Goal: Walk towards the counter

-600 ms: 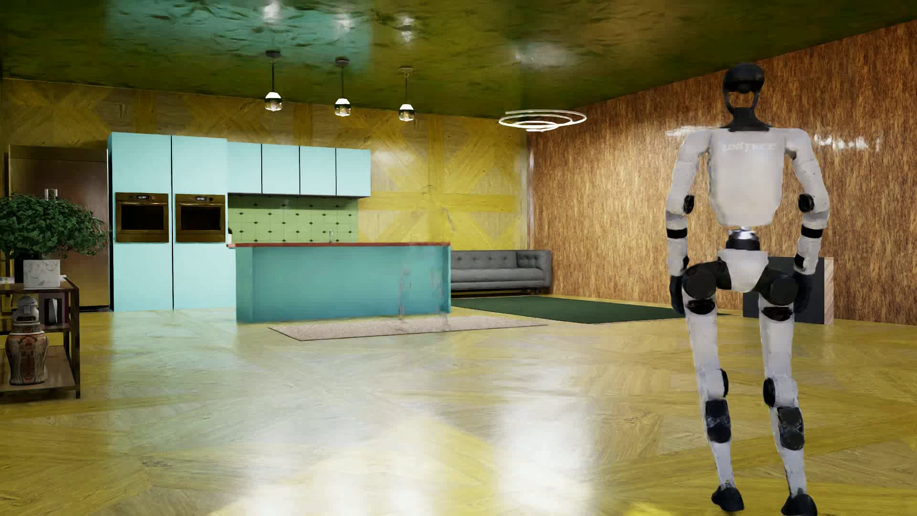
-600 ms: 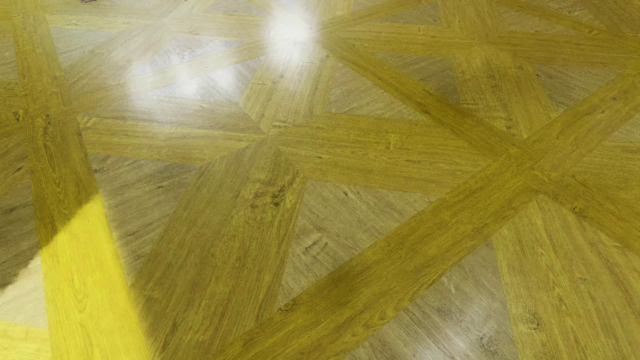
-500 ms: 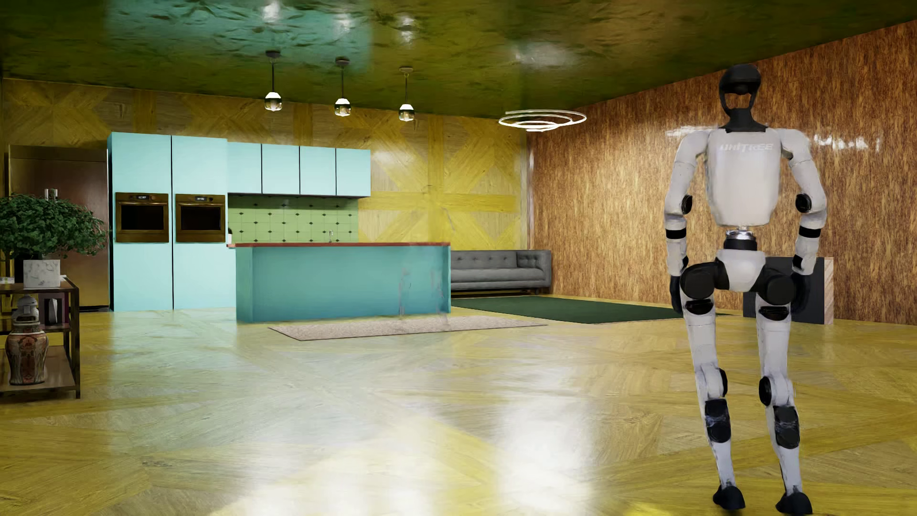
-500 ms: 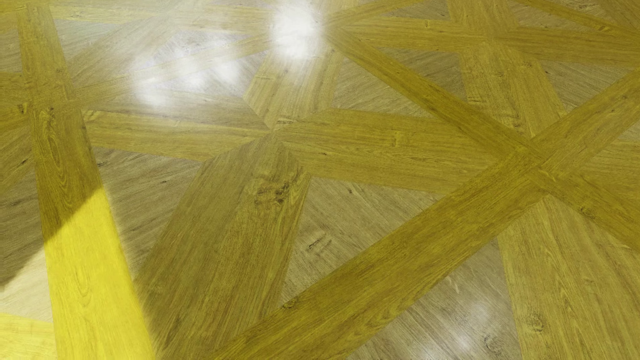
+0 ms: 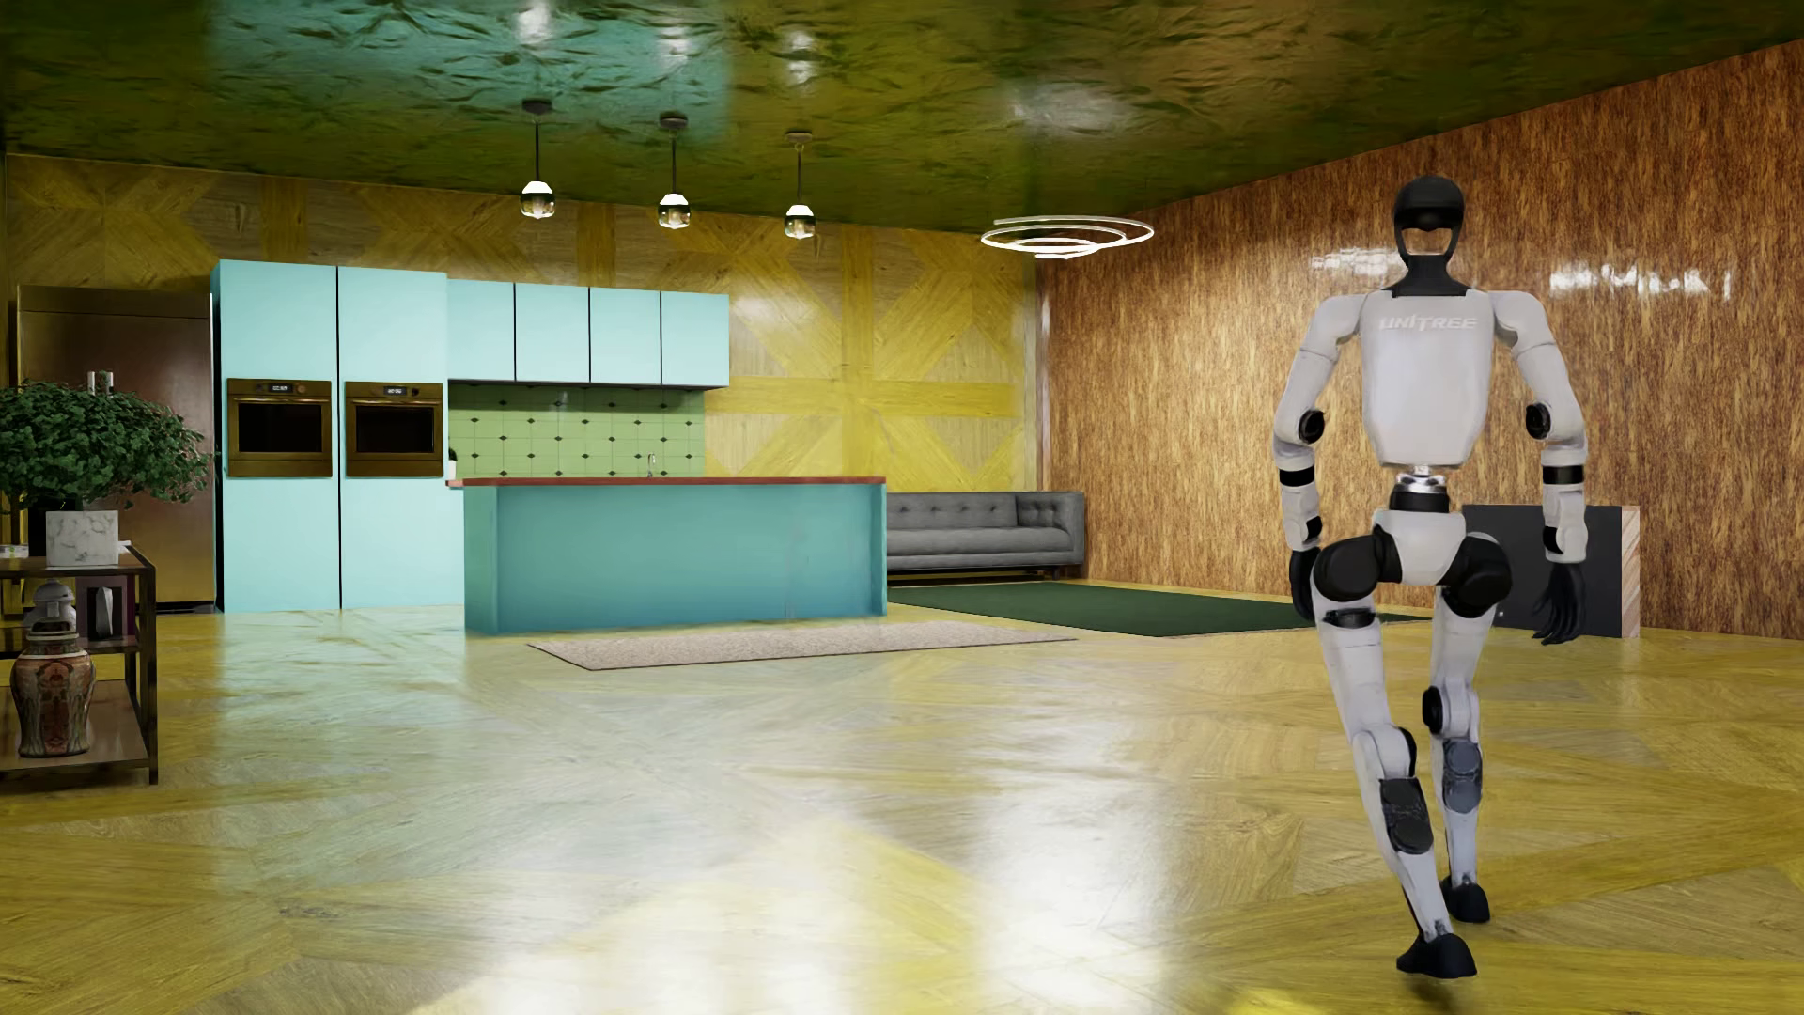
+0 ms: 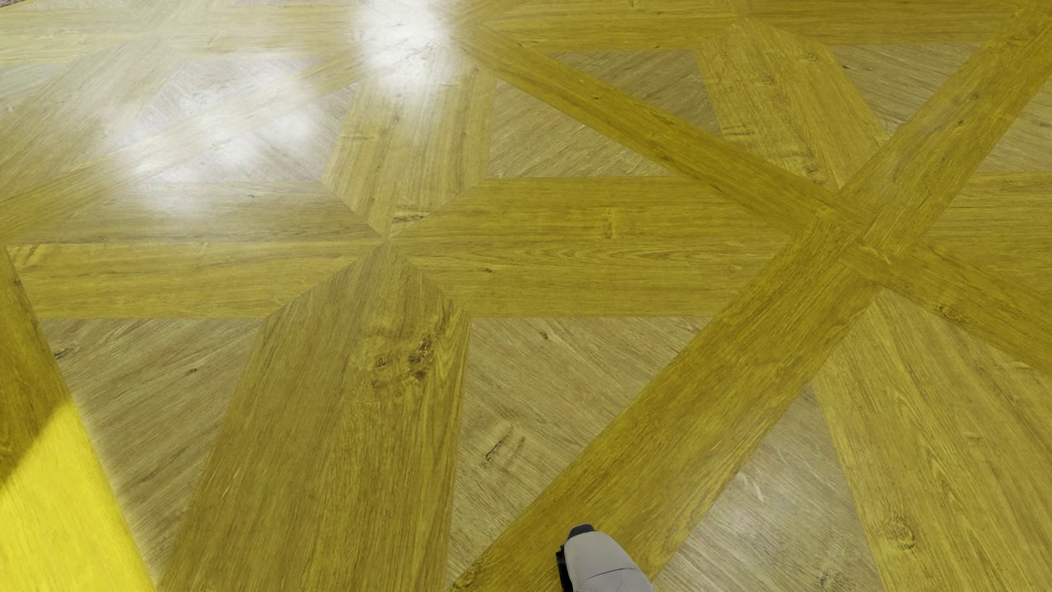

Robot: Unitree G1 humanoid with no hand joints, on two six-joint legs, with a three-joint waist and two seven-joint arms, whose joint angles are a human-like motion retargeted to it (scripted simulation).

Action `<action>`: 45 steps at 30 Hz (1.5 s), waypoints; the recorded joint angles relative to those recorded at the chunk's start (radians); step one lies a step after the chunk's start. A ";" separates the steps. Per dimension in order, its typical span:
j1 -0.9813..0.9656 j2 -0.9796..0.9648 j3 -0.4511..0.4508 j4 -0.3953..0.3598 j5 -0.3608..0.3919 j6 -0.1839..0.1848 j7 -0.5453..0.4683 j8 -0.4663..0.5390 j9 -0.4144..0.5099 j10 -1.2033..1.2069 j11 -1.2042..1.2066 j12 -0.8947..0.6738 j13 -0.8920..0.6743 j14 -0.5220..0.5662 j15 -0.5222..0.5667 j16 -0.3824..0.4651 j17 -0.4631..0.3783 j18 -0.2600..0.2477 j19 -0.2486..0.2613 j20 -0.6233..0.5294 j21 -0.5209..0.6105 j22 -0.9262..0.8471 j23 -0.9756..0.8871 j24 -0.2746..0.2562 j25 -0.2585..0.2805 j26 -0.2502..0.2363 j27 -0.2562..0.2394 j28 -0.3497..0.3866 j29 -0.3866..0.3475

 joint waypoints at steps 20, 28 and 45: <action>-0.866 0.811 0.463 -0.044 -0.003 -0.112 0.000 0.000 -0.006 0.285 0.146 0.252 -0.128 0.749 0.175 0.011 -0.006 0.000 0.000 -0.042 -0.060 0.070 -0.168 0.000 0.000 0.000 0.000 0.000 0.000; -0.175 0.203 0.093 -0.037 -0.011 -0.031 0.000 0.000 0.019 0.030 0.107 0.058 -0.012 0.189 -0.046 0.052 -0.021 0.000 0.000 0.077 -0.002 -0.078 -0.140 0.000 0.000 0.000 0.000 0.000 0.000; -0.750 0.804 0.371 0.045 0.072 -0.037 0.000 0.000 -0.005 0.091 -0.195 0.241 -0.109 0.380 -0.146 0.015 -0.062 0.000 0.000 -0.019 -0.087 0.071 -0.258 0.000 0.000 0.000 0.000 0.000 0.000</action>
